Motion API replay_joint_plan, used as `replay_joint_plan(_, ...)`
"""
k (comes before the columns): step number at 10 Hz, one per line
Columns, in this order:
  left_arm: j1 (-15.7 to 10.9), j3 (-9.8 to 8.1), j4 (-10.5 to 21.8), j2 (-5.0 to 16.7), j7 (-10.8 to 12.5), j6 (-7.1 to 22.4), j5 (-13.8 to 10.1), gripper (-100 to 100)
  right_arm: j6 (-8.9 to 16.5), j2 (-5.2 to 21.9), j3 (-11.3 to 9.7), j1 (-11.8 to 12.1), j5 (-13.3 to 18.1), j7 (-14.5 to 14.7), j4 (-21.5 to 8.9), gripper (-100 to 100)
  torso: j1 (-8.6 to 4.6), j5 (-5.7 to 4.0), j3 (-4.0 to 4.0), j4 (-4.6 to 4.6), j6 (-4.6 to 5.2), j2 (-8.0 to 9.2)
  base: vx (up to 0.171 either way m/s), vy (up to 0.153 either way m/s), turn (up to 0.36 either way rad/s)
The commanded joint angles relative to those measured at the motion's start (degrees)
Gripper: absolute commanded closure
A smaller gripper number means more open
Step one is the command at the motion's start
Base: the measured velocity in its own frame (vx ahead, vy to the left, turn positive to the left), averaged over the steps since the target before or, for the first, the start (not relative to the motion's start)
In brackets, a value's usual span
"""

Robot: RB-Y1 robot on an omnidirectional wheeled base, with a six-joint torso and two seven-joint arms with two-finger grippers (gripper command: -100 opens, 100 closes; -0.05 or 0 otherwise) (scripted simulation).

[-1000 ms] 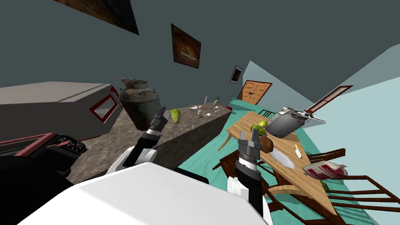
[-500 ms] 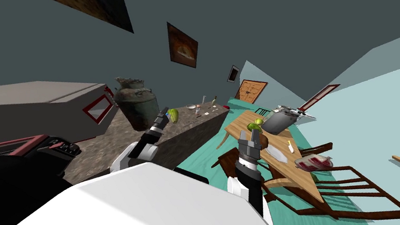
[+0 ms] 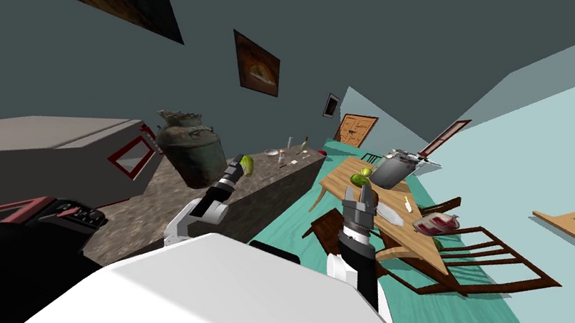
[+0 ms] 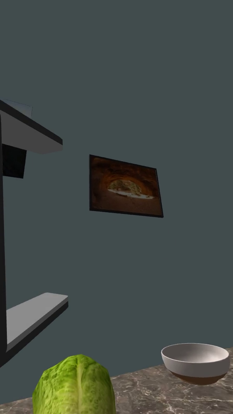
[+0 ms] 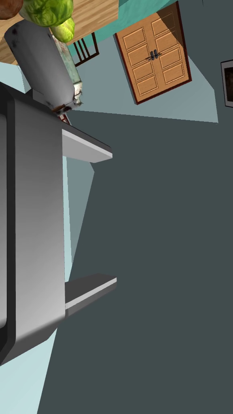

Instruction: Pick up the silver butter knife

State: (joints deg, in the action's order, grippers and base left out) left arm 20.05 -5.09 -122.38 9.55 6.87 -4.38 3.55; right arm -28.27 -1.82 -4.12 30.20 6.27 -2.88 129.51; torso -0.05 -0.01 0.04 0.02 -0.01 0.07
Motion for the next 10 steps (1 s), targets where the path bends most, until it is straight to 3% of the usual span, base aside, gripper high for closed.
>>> replay_joint_plan(1,-2.5,-0.95,1.5,0.9,1.6,2.9,-0.4,-100,0.0,0.0,0.0,0.0,0.0,0.0,0.0,0,0.00,0.00,0.00,0.00,0.00,0.00,-0.028,-0.020,-0.098)
replay_joint_plan(3,-2.5,-0.95,1.5,0.9,1.6,5.3,-0.4,-100,0.0,0.0,0.0,0.0,0.0,0.0,0.0,0,0.00,0.00,0.01,0.00,0.00,0.01,-0.019,-0.012,-0.028)
replay_joint_plan(6,-6.6,-2.52,4.1,2.1,4.5,10.6,-1.1,-100,0.0,0.0,0.0,0.0,0.0,0.0,0.0,0,0.01,0.00,-0.01,0.00,-0.01,-0.02,-0.022,-0.015,-0.096)
replay_joint_plan(8,-6.6,-2.52,4.1,2.1,4.5,13.3,-1.1,-100,0.0,0.0,0.0,0.0,0.0,0.0,0.0,0,0.00,0.00,0.01,0.00,-0.01,0.02,-0.018,-0.015,-0.029)
replay_joint_plan(9,-8.7,-3.36,5.4,2.6,6.0,15.8,-1.4,-100,0.0,0.0,0.0,0.0,0.0,0.0,0.0,0,0.02,0.00,-0.01,0.00,-0.02,-0.02,-0.014,-0.024,-0.131)
replay_joint_plan(10,-8.7,-3.36,5.4,2.6,6.0,17.3,-1.4,-100,0.0,0.0,0.0,0.0,0.0,0.0,0.0,0,-0.02,0.00,-0.02,-0.01,0.02,-0.03,-0.017,-0.020,-0.065)
